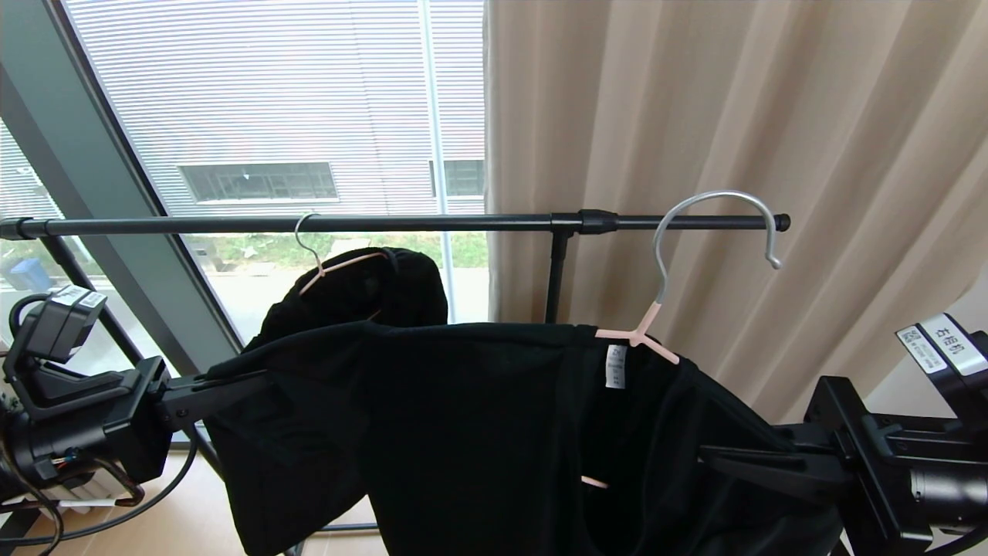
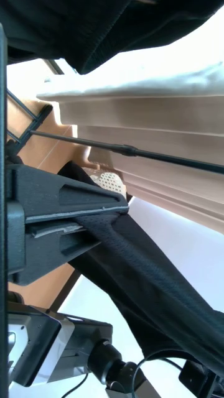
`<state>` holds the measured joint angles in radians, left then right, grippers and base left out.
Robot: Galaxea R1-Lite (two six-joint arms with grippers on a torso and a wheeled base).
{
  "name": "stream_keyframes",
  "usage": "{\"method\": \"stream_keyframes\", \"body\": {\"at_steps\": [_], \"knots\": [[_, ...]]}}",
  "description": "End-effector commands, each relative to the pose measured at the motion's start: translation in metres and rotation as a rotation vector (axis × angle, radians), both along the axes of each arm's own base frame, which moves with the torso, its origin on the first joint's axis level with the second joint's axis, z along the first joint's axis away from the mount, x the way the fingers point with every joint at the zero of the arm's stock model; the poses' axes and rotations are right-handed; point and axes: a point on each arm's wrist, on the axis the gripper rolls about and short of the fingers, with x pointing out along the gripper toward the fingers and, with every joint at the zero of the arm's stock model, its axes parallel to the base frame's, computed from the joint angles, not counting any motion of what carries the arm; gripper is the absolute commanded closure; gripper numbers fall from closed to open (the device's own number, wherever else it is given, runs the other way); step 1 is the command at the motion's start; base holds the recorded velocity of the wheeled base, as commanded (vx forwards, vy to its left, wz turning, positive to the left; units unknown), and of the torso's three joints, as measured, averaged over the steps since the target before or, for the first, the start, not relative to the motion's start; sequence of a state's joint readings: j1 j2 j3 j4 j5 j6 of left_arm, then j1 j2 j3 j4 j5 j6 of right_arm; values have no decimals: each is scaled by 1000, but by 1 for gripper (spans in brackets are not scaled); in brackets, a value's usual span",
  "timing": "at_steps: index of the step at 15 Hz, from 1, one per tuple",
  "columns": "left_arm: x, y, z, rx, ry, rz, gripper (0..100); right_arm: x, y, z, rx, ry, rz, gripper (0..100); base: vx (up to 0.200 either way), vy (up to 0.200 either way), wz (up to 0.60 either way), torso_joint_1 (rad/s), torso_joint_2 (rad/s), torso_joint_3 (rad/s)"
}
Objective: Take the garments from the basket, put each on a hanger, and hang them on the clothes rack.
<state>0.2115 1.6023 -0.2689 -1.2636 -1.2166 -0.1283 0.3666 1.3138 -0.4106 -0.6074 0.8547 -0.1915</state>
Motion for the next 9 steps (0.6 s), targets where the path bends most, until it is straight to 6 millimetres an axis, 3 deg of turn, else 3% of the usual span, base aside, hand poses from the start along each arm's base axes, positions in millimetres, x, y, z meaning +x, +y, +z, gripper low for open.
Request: {"method": "stream_keyframes", "body": {"at_steps": [1, 9], "knots": [[1, 2, -1, -1, 3, 10, 100, 0, -1, 1, 2, -4, -3, 100, 0, 0, 0, 0, 0, 0], [9, 11, -8, 5, -24, 40, 100, 3, -9, 5, 9, -20, -48, 100, 0, 0, 0, 0, 0, 0]]}}
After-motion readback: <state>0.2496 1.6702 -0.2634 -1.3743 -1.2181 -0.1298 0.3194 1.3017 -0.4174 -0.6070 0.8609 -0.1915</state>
